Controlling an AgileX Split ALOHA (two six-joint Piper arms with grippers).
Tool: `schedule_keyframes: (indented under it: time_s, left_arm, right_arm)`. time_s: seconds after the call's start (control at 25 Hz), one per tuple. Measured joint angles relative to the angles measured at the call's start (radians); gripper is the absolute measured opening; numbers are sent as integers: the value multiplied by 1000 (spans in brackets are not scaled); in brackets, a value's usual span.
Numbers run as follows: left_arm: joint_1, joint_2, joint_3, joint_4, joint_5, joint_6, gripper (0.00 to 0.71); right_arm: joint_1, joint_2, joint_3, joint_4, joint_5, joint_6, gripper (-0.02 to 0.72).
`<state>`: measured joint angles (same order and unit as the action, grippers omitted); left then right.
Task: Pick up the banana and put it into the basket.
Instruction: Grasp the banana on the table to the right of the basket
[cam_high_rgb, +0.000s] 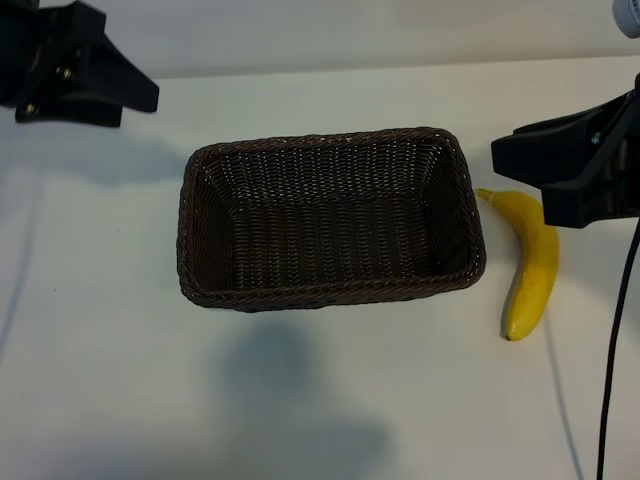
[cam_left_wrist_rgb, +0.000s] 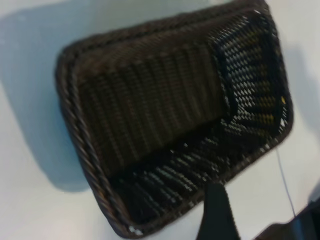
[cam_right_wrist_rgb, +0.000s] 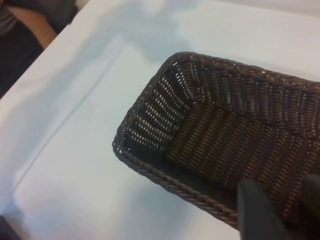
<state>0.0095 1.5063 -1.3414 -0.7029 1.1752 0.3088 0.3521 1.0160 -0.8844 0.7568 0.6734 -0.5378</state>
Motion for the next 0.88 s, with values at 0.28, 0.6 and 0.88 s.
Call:
schedule_keyframes:
  time_s: [0.28,0.6,0.88]
  left_arm:
    - [0,-72,99,-60,0,72,522]
    - [0,-79,99,-91,0,95,523]
    - [0,-79,99,-94,0,100,523]
  right_arm:
    - [0,0,0,0,-5,0,247]
    - [0,0,0,-7,-7,0,247]
    - [0,0,0,-10,-7,0,247]
